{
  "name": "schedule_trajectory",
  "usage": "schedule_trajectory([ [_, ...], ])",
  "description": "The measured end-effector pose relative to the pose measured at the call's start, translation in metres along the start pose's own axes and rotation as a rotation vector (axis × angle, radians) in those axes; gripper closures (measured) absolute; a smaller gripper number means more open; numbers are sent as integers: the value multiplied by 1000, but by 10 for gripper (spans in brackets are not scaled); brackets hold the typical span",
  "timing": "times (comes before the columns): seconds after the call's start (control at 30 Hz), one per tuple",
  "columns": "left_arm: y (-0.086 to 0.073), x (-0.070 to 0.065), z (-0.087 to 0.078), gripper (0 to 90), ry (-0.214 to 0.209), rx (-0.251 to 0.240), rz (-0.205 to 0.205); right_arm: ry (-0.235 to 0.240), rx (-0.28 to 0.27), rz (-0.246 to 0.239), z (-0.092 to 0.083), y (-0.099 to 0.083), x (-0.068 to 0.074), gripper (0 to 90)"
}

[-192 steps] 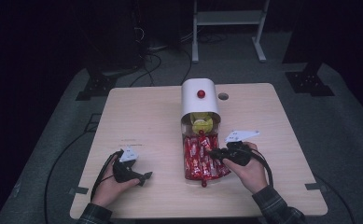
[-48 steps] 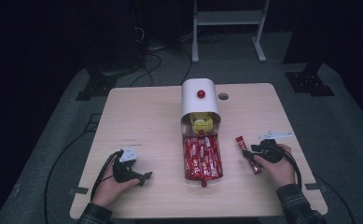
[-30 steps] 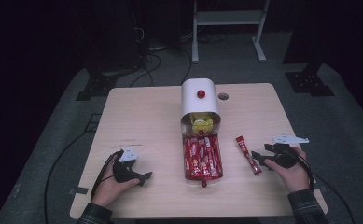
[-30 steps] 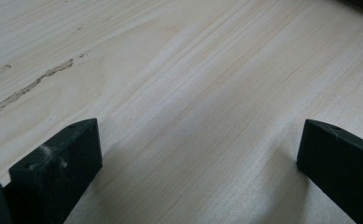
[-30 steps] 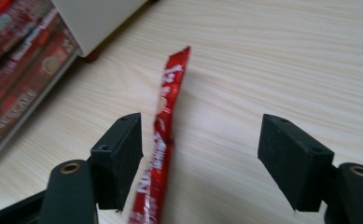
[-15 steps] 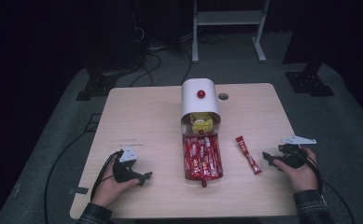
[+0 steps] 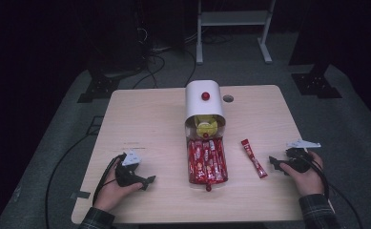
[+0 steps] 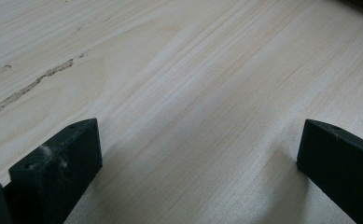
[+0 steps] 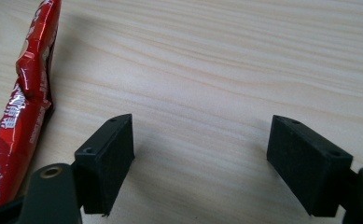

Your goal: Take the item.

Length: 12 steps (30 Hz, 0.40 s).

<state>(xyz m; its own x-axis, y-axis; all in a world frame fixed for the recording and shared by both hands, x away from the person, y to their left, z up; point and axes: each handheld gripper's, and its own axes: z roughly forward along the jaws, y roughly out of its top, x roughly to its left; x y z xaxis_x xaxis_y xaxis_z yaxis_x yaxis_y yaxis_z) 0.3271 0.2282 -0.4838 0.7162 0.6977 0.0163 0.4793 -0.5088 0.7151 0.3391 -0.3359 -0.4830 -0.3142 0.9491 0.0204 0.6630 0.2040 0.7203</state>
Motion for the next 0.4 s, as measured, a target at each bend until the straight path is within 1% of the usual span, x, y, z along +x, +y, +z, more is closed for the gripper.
schedule_trajectory([
  [0.07, 0, 0, 0, 0, 0, 0, 0, 1, -11, -6, 1, -1, 0, 181],
  [0.1, 0, 0, 0, 0, 0, 0, 0, 6, -29, -12, 2, -3, -1, 158],
  [0.37, 0, 0, 0, 0, 0, 0, 0, 2, -24, -4, 2, -3, 0, 147],
  [0.4, 0, 0, 0, 0, 0, 0, 0, -17, -23, 16, 2, -3, 2, 124],
])
